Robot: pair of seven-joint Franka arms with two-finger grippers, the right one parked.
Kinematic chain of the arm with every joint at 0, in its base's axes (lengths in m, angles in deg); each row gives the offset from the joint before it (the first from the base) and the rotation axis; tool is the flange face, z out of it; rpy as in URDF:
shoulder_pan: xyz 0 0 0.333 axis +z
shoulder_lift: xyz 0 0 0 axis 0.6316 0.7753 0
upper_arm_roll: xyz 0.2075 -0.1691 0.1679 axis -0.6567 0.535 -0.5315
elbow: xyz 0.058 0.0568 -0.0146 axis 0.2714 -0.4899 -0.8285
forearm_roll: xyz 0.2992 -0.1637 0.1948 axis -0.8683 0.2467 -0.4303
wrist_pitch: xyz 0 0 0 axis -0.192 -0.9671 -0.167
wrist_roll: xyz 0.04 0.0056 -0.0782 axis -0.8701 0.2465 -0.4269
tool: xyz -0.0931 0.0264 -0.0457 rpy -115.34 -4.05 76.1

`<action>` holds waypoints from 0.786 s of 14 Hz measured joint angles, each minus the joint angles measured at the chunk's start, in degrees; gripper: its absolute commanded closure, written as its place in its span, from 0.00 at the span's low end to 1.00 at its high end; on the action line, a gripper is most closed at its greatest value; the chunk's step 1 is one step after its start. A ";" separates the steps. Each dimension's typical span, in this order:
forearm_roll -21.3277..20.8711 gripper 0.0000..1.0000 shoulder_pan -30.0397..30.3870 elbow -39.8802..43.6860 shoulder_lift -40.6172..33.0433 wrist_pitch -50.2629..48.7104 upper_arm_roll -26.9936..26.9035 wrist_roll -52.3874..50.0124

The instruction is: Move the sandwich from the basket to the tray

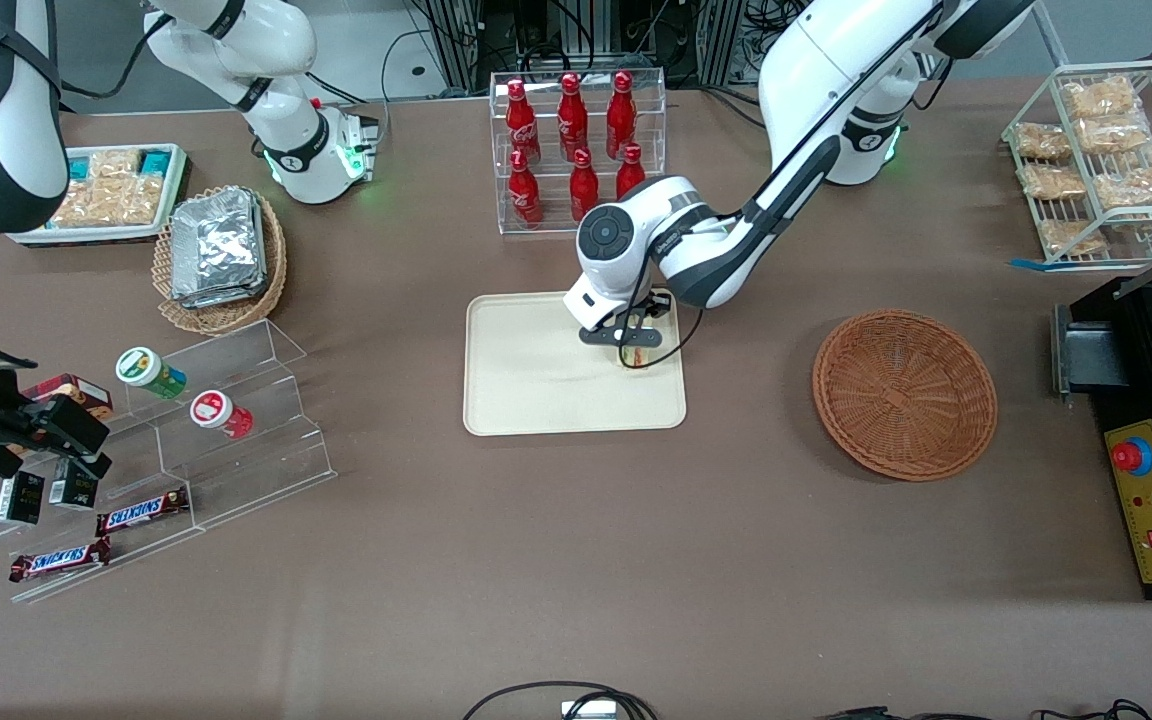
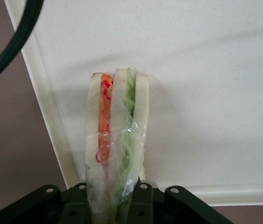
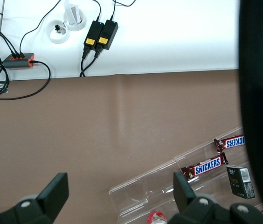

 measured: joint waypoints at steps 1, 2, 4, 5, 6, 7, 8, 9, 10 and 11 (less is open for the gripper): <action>0.00 0.00 0.00 0.09 0.10 0.01 0.00 -0.01; 0.00 0.00 0.00 0.16 0.15 0.01 0.00 -0.01; 0.00 0.00 0.00 0.35 0.17 0.01 0.00 -0.06; 0.00 0.00 0.02 0.62 0.17 0.01 -0.01 -0.13; 0.00 0.00 0.08 1.08 0.16 0.00 -0.04 -0.22; -0.01 0.00 0.23 1.77 0.13 -0.16 -0.10 -0.33; -0.01 0.00 0.50 2.81 0.04 -0.73 -0.21 -0.40; 0.00 0.00 0.79 4.18 -0.07 -1.76 -0.43 -0.63; 0.00 0.00 1.07 5.94 -0.19 -3.06 -0.93 -1.29; 0.00 0.00 1.65 8.02 -0.27 -4.43 -1.50 -2.31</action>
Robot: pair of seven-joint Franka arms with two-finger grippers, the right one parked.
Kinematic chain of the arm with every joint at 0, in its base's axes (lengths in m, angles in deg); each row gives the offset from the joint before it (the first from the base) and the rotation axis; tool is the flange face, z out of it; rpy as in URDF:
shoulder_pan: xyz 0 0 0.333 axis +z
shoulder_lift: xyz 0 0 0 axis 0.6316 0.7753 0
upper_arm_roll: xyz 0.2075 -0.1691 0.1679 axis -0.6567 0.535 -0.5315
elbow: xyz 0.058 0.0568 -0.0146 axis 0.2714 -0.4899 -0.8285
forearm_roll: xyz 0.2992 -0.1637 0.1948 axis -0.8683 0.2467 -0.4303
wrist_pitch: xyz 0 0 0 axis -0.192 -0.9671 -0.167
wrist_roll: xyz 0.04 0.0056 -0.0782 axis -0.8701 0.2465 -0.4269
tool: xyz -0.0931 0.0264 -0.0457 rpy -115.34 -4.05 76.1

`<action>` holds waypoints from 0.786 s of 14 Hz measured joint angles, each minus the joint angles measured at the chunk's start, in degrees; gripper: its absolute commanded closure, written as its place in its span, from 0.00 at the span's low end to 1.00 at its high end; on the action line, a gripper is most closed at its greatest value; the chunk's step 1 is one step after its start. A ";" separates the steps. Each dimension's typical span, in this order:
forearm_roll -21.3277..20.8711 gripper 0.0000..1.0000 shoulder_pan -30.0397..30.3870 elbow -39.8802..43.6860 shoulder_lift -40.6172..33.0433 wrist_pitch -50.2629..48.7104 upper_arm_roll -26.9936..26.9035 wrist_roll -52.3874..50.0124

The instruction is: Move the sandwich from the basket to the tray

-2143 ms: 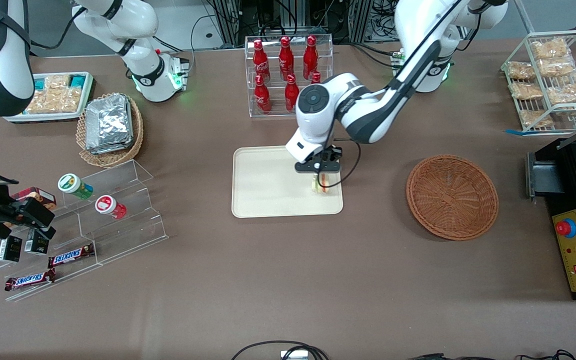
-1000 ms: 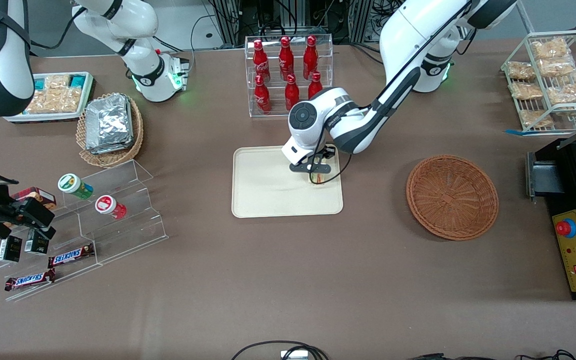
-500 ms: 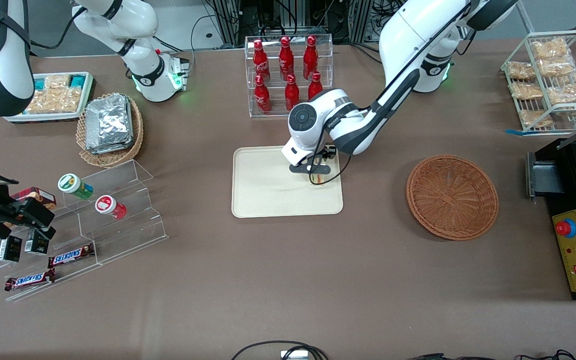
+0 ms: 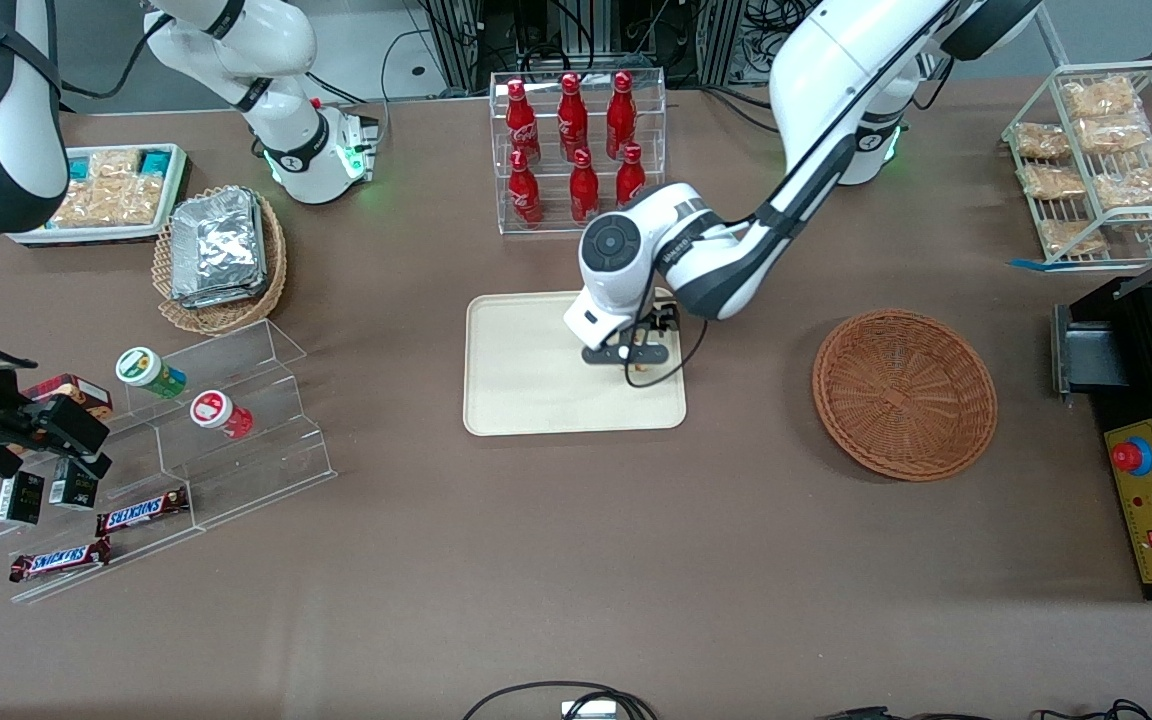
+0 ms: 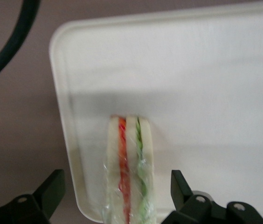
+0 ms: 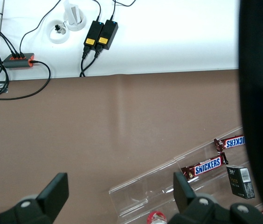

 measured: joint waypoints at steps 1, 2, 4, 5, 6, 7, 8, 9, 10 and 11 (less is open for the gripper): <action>0.00 0.00 1.00 2.05 -0.07 -1.35 -0.37 -1.14; 0.00 0.00 2.43 3.93 -0.18 -2.69 -0.57 -2.11; -0.03 0.00 6.04 6.99 -0.55 -5.41 -0.72 -3.37; -0.06 0.00 7.92 8.00 -0.95 -6.34 -0.80 -3.77; -0.12 0.00 9.96 8.62 -1.63 -7.00 -0.85 -3.97; -0.18 0.00 12.01 8.99 -2.45 -7.82 -0.88 -3.99; -0.23 0.00 14.03 9.11 -3.42 -8.64 -0.91 -3.99; -0.26 0.00 15.90 9.13 -4.38 -9.42 -0.91 -3.98; -0.28 0.00 17.71 9.14 -5.32 -10.29 -0.91 -3.92; -0.30 0.00 19.31 9.14 -6.18 -10.85 -0.89 -3.61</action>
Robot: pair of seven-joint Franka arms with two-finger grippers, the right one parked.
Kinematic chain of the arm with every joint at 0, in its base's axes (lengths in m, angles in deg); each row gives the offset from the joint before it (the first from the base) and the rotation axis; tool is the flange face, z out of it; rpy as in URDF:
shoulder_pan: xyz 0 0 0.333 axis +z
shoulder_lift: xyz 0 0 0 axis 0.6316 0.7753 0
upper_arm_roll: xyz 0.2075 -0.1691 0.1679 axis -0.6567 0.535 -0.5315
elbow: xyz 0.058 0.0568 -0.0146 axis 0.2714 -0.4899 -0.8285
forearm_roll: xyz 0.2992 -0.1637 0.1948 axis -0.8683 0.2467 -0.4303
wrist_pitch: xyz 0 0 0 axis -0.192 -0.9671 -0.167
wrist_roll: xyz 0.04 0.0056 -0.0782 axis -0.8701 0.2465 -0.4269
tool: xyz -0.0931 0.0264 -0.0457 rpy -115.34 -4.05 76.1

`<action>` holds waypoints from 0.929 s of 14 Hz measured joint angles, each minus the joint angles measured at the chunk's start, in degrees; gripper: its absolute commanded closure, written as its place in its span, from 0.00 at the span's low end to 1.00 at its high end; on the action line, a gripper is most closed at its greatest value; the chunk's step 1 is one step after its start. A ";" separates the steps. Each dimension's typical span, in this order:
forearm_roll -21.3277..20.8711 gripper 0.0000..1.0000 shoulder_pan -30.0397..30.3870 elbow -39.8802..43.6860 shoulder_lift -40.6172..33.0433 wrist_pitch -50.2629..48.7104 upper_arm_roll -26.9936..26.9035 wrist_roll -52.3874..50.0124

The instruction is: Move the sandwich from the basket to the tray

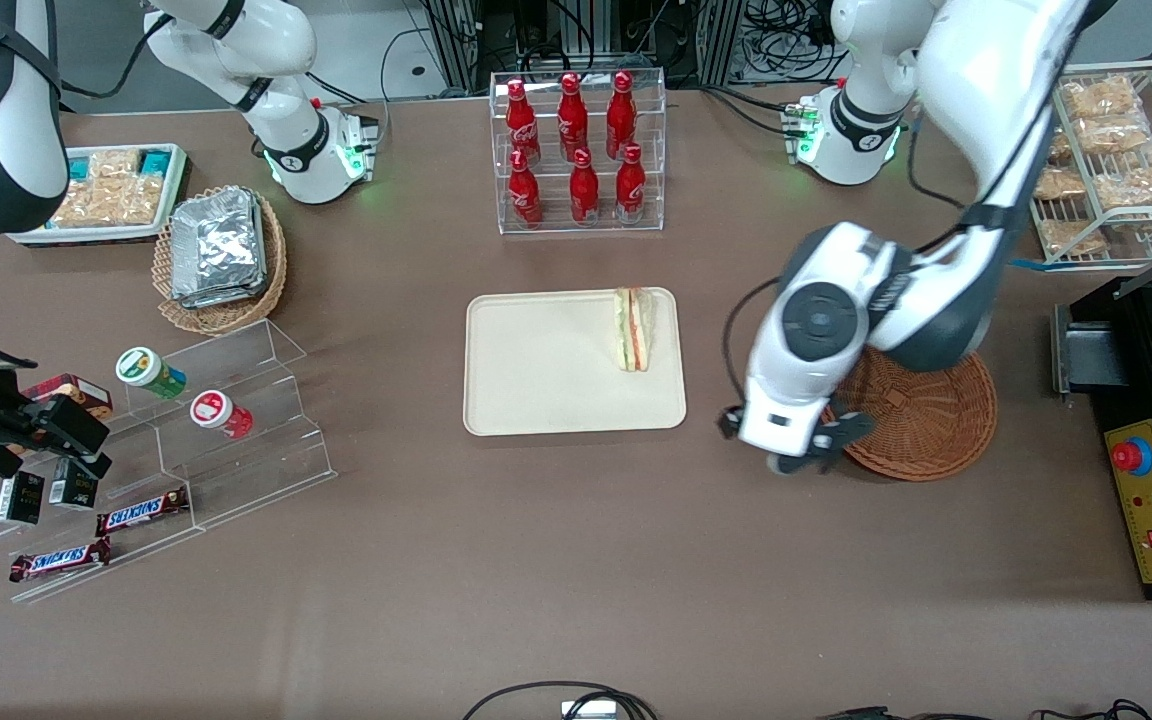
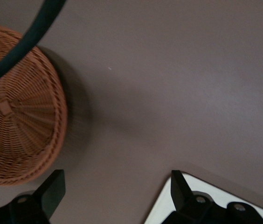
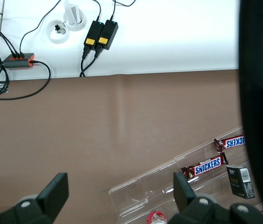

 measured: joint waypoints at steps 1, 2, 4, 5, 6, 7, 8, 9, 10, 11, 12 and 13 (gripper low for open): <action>0.00 0.00 1.42 0.00 -0.77 -0.36 0.02 0.90; 0.00 0.00 2.73 0.00 -1.50 -0.94 0.03 2.45; 0.01 0.00 5.43 0.01 -2.94 -3.22 0.03 6.39; 0.23 0.00 7.07 0.02 -3.73 -4.23 0.05 8.81; 1.08 0.00 8.77 0.05 -4.69 -4.98 0.02 11.88; 2.62 0.00 10.31 0.08 -5.96 -5.95 -0.30 15.56; 4.63 0.00 11.10 0.11 -7.59 -7.21 -1.77 19.54; 7.33 0.00 11.30 0.13 -9.66 -8.73 -4.39 24.28; 9.93 0.00 11.27 0.14 -11.76 -10.46 -7.16 29.06; 11.86 0.00 11.15 0.14 -13.79 -12.56 -9.92 33.76; 13.32 0.00 10.78 0.14 -15.74 -14.70 -12.70 38.22; 14.40 0.00 9.92 0.14 -17.50 -16.64 -15.50 41.99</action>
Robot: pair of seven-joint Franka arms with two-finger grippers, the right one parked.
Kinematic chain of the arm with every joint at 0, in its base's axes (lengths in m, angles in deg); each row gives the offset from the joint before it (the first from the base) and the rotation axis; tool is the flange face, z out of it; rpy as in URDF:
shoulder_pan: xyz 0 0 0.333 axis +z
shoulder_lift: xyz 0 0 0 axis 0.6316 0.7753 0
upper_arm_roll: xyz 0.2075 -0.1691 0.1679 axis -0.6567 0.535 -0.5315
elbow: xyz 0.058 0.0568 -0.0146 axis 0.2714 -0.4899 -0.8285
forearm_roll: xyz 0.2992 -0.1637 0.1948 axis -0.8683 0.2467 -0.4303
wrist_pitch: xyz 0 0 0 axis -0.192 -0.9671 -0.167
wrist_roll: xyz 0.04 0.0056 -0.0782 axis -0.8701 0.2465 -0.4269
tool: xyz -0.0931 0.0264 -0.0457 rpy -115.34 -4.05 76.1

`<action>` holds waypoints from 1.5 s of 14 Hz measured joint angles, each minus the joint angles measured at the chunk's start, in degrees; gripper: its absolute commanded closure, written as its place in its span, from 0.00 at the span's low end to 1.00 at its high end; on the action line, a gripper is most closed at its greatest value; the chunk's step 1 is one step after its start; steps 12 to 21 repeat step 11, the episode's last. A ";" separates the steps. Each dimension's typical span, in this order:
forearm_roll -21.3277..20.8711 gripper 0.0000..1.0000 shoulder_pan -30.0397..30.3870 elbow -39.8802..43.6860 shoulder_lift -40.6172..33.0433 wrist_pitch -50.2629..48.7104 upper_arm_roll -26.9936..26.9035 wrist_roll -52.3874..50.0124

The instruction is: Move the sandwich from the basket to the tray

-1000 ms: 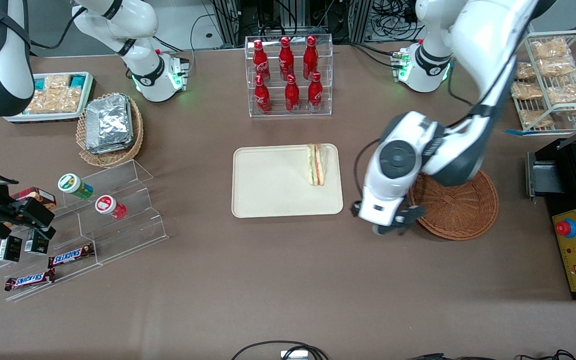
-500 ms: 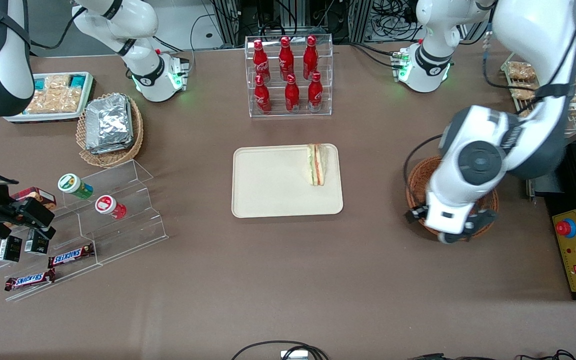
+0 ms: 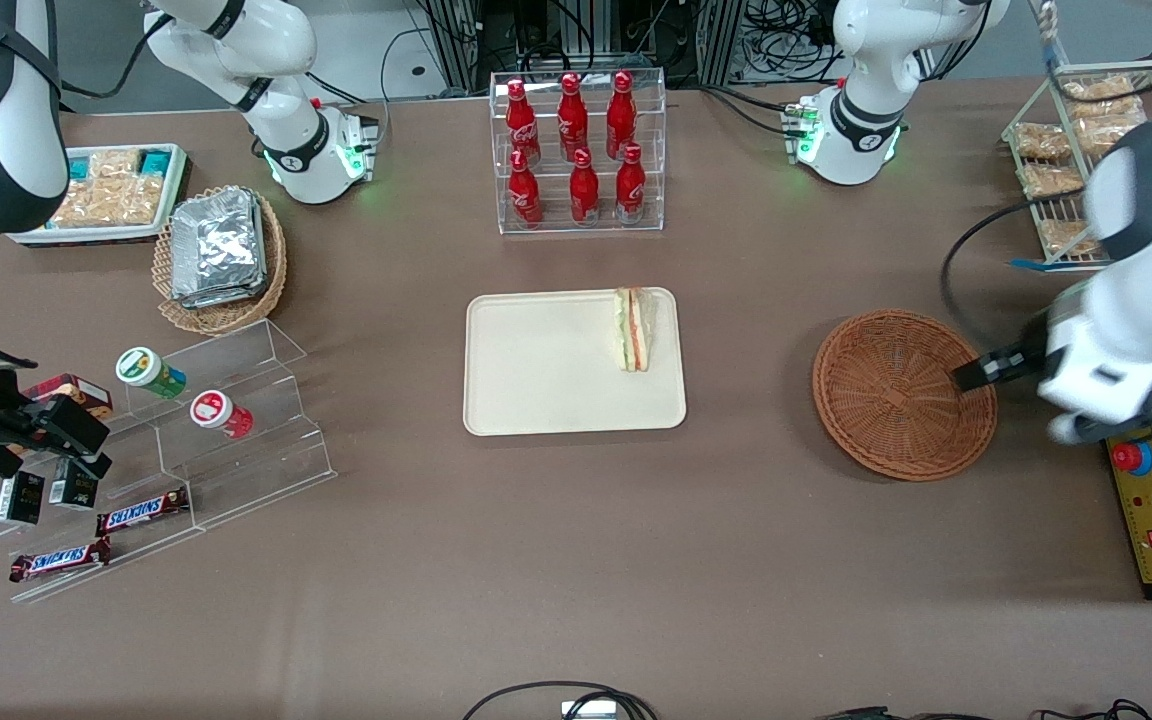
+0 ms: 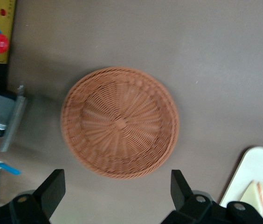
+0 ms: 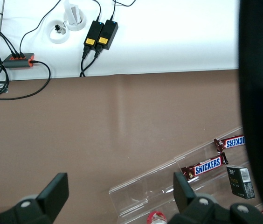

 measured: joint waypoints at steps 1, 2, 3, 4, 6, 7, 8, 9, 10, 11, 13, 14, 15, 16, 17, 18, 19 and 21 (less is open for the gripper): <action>0.69 0.00 -1.23 0.00 -1.66 -1.89 -2.62 3.25; 0.97 0.00 -2.39 0.00 -3.21 -3.57 -4.71 6.27; 1.10 0.00 -3.25 0.00 -4.69 -5.03 -6.11 9.19; 1.49 0.00 -3.74 -0.01 -6.04 -6.06 -6.84 11.48; 3.34 0.00 -4.13 -0.03 -8.46 -6.88 -7.40 13.96; 3.83 0.00 -4.28 -0.03 -9.42 -7.09 -7.44 14.75; 4.11 0.00 -4.68 -0.04 -10.13 -7.17 -7.53 15.67; 4.22 0.00 -5.32 -0.05 -10.60 -7.22 -7.57 16.47; 4.24 0.00 -5.96 -0.07 -10.80 -7.24 -7.58 17.14; 4.24 0.00 -6.45 -0.10 -10.81 -7.24 -7.57 17.53; 4.24 0.00 -6.45 -0.10 -10.81 -7.24 -7.57 17.53; 4.24 0.00 -6.45 -0.10 -10.81 -7.24 -7.57 17.53; 4.24 0.00 -6.45 -0.10 -10.81 -7.24 -7.57 17.53; 4.24 0.00 -6.45 -0.10 -10.81 -7.24 -7.57 17.53; 4.24 0.00 -6.45 -0.10 -10.81 -7.24 -7.57 17.53; 4.24 0.00 -6.45 -0.10 -10.81 -7.24 -7.57 17.53; 4.24 0.00 -6.45 -0.10 -10.81 -7.24 -7.57 17.53; 4.24 0.00 -6.45 -0.10 -10.81 -7.24 -7.57 17.53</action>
